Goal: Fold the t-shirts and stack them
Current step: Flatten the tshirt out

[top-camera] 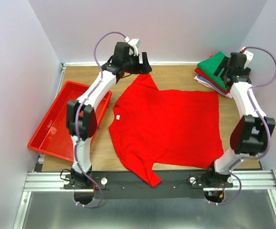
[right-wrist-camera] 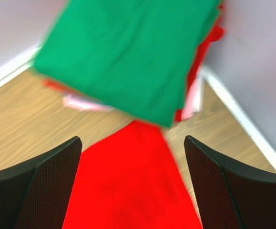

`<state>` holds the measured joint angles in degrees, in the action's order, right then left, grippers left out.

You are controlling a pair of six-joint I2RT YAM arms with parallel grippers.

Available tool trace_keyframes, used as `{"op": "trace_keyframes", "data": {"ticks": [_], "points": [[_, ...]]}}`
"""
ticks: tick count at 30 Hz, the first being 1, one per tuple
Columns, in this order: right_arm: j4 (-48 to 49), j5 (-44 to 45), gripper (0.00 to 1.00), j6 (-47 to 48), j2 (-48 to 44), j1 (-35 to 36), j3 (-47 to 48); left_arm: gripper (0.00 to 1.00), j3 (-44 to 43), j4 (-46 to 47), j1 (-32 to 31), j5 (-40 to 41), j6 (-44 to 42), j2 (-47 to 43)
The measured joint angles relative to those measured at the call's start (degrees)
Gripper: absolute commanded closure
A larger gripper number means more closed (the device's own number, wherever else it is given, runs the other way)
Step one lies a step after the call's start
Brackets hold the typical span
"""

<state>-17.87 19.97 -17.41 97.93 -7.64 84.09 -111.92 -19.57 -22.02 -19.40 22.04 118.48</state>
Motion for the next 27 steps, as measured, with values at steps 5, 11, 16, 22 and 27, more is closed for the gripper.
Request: {"op": "trace_keyframes", "data": {"ticks": [5,11,16,22,27], "points": [[-1.3,-9.9,0.05,-1.0,-8.8,0.0,-7.2,0.09,11.1,-3.4,-3.8,3.7,0.1,-11.0],[-4.2,-19.1,0.05,-4.5,-12.3,0.2,-20.0,0.09,30.2,-5.7,-3.7,8.2,2.0,-18.7],[-6.6,-23.5,0.05,-6.2,-12.3,0.5,-25.4,0.09,40.2,-6.4,-3.5,8.5,3.8,-20.3],[-6.7,-26.5,0.04,-8.2,-10.4,0.5,-26.4,0.09,45.5,-4.7,-3.5,8.2,5.1,-20.3],[-7.0,-27.1,0.04,-9.6,-3.1,0.5,-26.4,0.09,46.1,-2.4,-3.5,8.2,5.4,-19.0]]}}
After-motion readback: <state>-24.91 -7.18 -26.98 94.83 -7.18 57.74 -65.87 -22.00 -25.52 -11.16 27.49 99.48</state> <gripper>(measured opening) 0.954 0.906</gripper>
